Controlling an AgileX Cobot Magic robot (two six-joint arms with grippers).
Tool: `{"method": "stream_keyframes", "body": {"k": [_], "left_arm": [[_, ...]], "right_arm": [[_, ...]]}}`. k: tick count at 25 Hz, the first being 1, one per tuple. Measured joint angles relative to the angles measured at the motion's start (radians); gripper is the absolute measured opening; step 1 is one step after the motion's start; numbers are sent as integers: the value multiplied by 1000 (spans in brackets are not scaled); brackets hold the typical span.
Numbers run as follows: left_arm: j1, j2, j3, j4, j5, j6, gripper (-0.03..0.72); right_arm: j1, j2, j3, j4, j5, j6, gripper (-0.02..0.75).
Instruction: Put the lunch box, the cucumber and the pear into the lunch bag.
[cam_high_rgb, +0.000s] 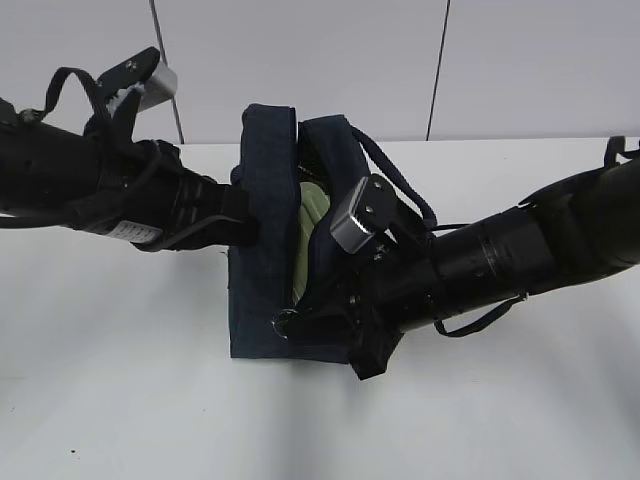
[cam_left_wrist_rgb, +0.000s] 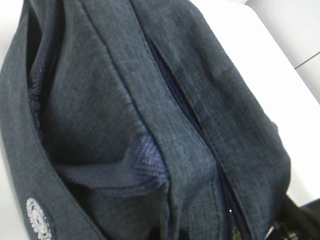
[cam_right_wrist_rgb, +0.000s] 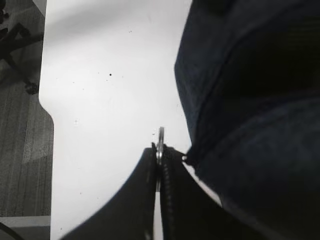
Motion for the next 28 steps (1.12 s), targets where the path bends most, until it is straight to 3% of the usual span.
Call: {"method": "stream_keyframes", "body": {"k": [7,15,28], "left_arm": [[0,0,0,10,4,5,25],[0,-12,0,72,19,7,254],[0,-45,0,104,69,8,277]], "right_arm": [[0,-52,0,-2,-2,4,23],[0,-101,0,-6,-6,6,6],[0,-189,0,54,-41,-15,6]]}}
